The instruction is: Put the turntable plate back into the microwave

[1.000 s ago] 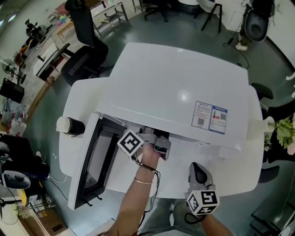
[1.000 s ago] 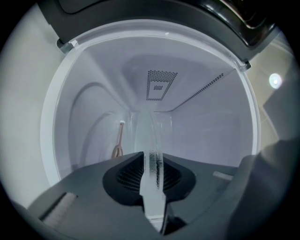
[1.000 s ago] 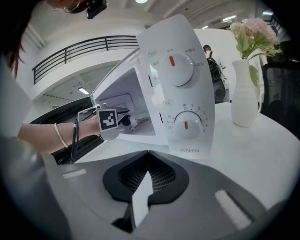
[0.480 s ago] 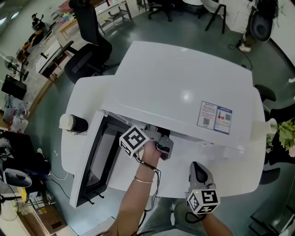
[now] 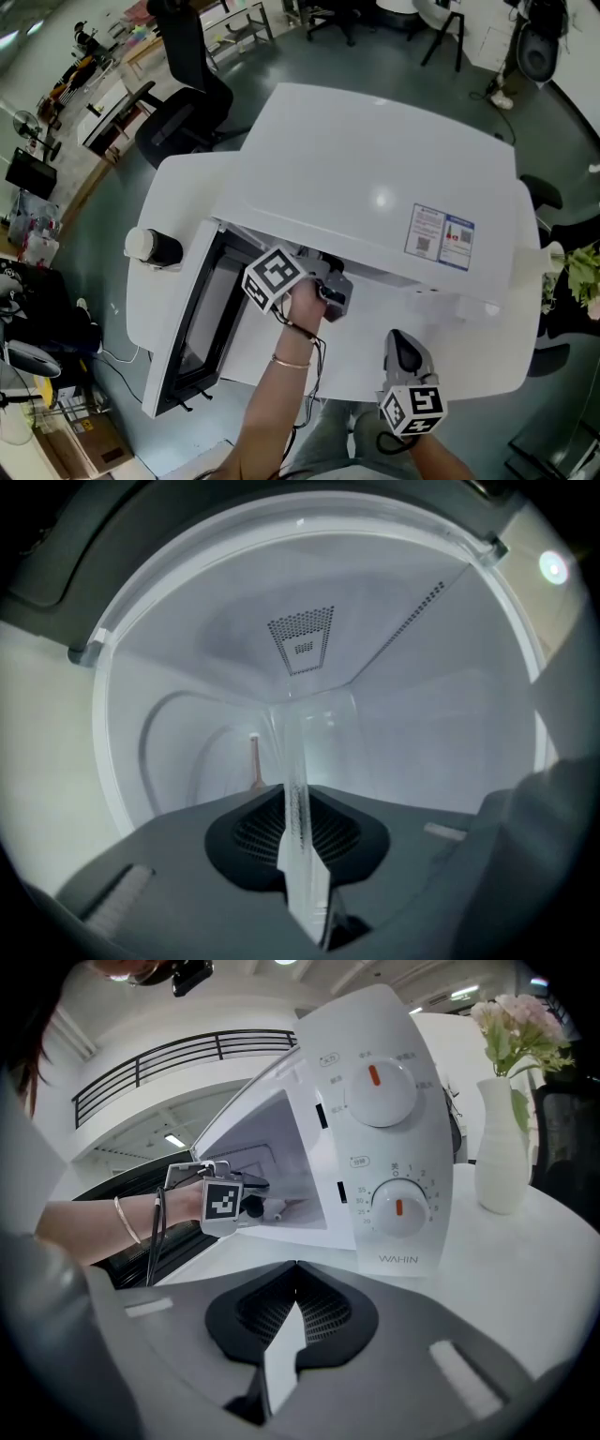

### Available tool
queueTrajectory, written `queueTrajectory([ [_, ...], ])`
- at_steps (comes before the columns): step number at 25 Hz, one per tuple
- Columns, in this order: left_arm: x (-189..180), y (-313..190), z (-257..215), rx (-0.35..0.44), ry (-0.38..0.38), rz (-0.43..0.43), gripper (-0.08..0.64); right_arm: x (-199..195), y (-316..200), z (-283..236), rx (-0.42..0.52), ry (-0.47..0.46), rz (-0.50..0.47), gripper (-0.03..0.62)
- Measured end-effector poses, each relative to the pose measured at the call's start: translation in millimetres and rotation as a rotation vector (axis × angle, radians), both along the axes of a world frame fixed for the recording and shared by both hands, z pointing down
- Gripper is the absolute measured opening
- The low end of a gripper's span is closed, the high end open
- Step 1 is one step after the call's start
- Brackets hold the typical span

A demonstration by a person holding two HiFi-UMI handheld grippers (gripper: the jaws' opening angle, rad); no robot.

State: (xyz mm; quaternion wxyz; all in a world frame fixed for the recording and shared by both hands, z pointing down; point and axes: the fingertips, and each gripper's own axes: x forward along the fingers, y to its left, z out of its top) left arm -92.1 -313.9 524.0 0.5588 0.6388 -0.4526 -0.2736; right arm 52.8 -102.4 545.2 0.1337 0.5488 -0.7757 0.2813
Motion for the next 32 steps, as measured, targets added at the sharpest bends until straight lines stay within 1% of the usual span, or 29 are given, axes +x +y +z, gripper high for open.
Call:
queueTrajectory([
  [2,1,0,0,0.007,-0.058,0.017,0.057,1,0,0,0.001,0.002,0.002,0.011],
  [4,2,0,-2,0.018,-0.095,0.033,0.065,3,0,0,0.001,0.003,0.005,0.011],
  [7,5,0,-6,0.032,-0.156,0.059,0.111,2,1,-1,0.000,0.002,0.004,0.011],
  [12,11,0,-7,0.048,-0.290,0.124,0.186,0,2,-1,0.002,0.002,0.000,0.011],
  [16,17,3,-8,0.076,-0.413,0.192,0.235,0,3,-2,0.003,0.004,0.000,0.011],
  [21,19,8,-6,0.084,-0.529,0.249,0.263,0,8,-2,-0.001,0.007,-0.001,0.011],
  [25,17,12,-7,0.091,-0.586,0.271,0.270,-2,11,-2,-0.003,0.005,-0.005,0.011],
  [26,17,13,-7,0.094,-0.590,0.273,0.275,-3,12,-2,-0.003,0.004,-0.007,0.011],
  [29,18,17,-7,0.091,-0.565,0.278,0.290,-8,14,-1,-0.003,-0.004,-0.016,0.011],
  [32,20,22,-3,0.085,-0.588,0.289,0.298,-16,16,-3,0.005,-0.013,-0.032,0.011],
])
